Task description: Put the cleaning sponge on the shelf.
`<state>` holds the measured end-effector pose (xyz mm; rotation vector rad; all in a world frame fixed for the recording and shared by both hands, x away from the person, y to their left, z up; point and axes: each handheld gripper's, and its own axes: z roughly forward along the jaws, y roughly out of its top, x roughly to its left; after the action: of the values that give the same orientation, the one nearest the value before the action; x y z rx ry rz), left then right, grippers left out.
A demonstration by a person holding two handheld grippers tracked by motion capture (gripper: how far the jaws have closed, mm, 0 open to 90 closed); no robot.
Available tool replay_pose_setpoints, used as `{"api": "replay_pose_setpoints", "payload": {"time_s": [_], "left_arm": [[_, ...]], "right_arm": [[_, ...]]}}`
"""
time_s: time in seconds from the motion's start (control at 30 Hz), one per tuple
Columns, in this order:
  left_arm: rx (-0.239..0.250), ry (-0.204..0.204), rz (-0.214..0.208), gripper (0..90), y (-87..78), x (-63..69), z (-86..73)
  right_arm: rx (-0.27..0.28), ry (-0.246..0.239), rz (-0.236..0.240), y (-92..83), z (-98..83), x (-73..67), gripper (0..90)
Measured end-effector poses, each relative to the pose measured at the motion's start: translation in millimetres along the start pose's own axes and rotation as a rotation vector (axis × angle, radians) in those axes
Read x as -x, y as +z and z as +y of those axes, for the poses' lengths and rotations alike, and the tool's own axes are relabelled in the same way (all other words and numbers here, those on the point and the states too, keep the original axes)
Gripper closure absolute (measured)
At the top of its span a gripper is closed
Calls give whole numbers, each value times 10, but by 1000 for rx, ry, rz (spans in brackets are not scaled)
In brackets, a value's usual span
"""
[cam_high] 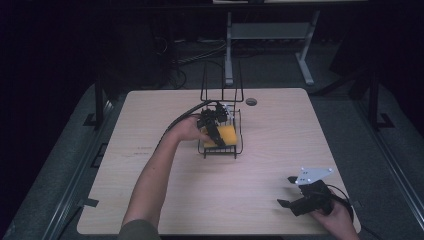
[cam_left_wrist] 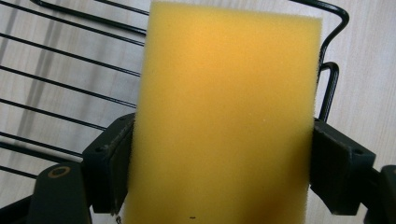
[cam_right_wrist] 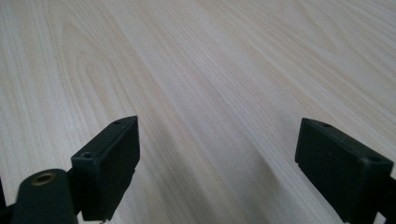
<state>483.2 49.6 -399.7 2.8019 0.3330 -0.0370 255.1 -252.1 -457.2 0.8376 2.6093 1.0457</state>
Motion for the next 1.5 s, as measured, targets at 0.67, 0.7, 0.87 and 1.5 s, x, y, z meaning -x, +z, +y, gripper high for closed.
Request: {"api": "replay_pose_setpoints", "payload": {"time_s": [0.67, 0.7, 0.87, 1.5], "left_arm": [[25, 14, 31, 189, -116, 22, -18], [27, 17, 35, 189, -129, 20, -23], [35, 14, 41, 194, -179, 21, -41], [57, 43, 66, 197, -292, 139, -35]], "right_arm": [[-17, -10, 15, 54, 25, -1, 137], [-20, -12, 14, 61, 29, -2, 137], [-30, -21, 16, 76, 38, -14, 137], [-24, -17, 6, 57, 34, -29, 137]]}}
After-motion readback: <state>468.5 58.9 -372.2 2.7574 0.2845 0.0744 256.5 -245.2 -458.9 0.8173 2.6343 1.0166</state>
